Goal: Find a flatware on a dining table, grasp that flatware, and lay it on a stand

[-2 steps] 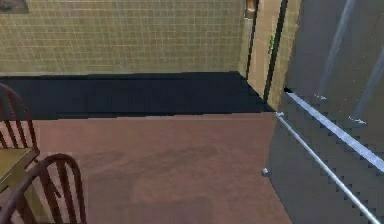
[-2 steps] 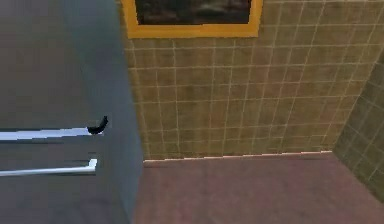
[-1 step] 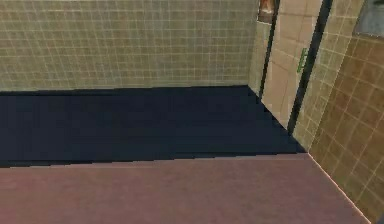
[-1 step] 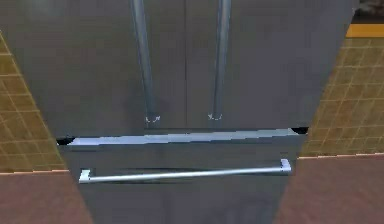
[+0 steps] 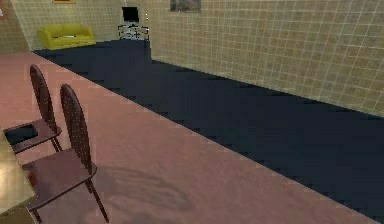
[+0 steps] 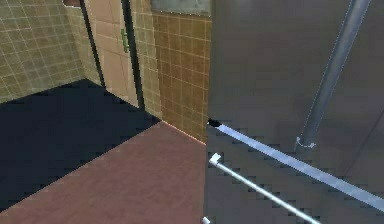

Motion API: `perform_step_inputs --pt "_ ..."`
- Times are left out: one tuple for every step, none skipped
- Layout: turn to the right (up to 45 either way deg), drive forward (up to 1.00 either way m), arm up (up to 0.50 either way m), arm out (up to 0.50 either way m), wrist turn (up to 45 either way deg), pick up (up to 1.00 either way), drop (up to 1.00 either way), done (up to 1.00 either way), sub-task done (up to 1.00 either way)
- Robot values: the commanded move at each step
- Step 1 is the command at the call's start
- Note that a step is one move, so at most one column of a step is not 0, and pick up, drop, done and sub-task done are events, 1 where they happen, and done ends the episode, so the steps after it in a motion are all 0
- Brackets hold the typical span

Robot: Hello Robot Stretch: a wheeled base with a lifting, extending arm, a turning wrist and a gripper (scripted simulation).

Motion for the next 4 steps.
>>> perform_step_inputs --pt "-3.0 0.00 0.00 0.00 0.0 0.00 0.00 0.00 0.00" --pt "0.0 1.00 0.00 0.00 0.0 0.00 0.00 0.00 0.00" --pt "-15.0 0.00 0.00 0.00 0.0 0.00 0.00 0.00 0.00" --pt "0.0 0.15 0.00 0.00 0.0 0.00 0.00 0.00 0.00"
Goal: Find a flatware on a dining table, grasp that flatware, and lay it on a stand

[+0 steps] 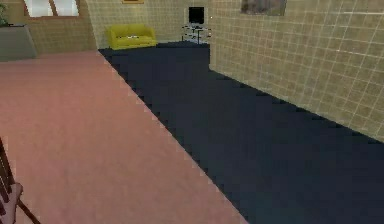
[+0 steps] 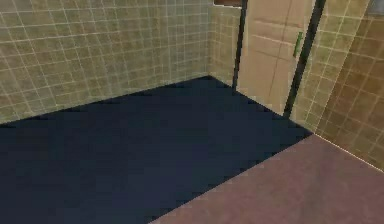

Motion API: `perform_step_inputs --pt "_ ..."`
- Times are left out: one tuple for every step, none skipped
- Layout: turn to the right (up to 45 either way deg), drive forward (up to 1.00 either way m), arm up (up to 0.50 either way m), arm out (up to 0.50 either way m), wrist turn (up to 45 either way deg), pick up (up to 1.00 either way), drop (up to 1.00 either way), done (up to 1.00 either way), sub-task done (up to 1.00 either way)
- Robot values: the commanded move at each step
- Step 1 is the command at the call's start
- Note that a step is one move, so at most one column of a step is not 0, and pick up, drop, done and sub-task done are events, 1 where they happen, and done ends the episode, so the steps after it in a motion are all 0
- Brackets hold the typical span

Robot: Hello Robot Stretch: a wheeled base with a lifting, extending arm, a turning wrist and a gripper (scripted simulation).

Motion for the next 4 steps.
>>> perform_step_inputs --pt "0.0 1.00 0.00 0.00 0.0 0.00 0.00 0.00 0.00" --pt "0.0 1.00 0.00 0.00 0.0 0.00 0.00 0.00 0.00" --pt "0.0 1.00 0.00 0.00 0.0 0.00 0.00 0.00 0.00" --pt "0.0 1.00 0.00 0.00 0.0 0.00 0.00 0.00 0.00"
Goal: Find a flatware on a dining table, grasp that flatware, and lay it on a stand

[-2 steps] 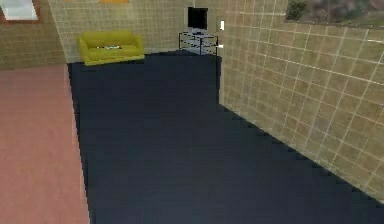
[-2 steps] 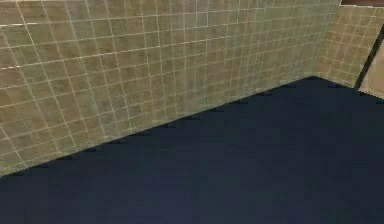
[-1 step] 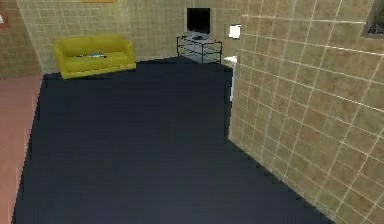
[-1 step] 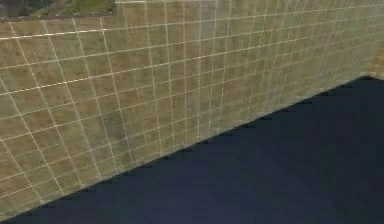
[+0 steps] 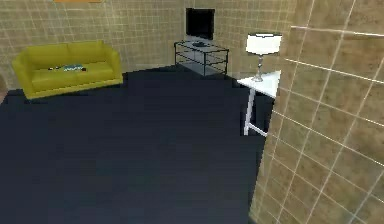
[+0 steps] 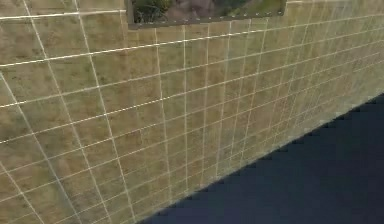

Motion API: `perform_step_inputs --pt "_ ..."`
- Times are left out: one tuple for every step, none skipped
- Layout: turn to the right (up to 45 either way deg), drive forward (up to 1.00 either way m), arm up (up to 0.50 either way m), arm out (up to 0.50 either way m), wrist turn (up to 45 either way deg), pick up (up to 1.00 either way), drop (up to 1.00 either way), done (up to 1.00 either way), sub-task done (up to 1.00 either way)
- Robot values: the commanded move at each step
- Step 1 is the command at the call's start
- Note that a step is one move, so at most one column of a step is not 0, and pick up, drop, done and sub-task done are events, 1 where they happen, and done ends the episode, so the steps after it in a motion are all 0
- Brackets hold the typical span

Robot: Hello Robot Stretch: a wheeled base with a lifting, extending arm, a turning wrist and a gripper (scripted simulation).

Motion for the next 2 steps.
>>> perform_step_inputs --pt "0.0 0.95 0.00 0.00 0.0 0.00 0.00 0.00 0.00" --pt "12.0 0.00 0.00 0.00 0.0 0.00 0.00 0.00 0.00"
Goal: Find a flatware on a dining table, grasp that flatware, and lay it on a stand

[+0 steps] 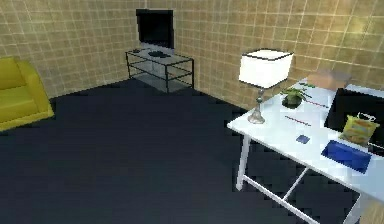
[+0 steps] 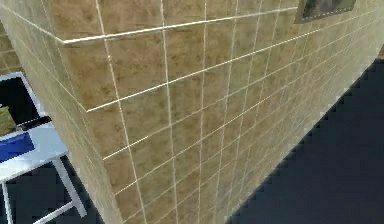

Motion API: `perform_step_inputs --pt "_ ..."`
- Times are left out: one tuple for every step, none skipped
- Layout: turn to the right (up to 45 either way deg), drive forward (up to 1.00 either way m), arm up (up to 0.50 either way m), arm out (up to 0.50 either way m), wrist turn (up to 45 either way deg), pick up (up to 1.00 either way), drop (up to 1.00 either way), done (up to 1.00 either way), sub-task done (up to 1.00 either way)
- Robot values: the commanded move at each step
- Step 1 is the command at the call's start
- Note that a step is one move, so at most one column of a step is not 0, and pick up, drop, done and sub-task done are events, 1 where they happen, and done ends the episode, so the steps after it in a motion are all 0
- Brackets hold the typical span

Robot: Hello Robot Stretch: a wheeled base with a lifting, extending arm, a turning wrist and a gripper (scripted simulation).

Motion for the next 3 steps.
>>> perform_step_inputs --pt "0.0 0.30 0.00 0.00 0.0 0.00 0.00 0.00 0.00" --pt "6.0 0.00 0.00 0.00 0.0 0.00 0.00 0.00 0.00" --pt "0.0 0.20 0.00 0.00 0.0 0.00 0.00 0.00 0.00"
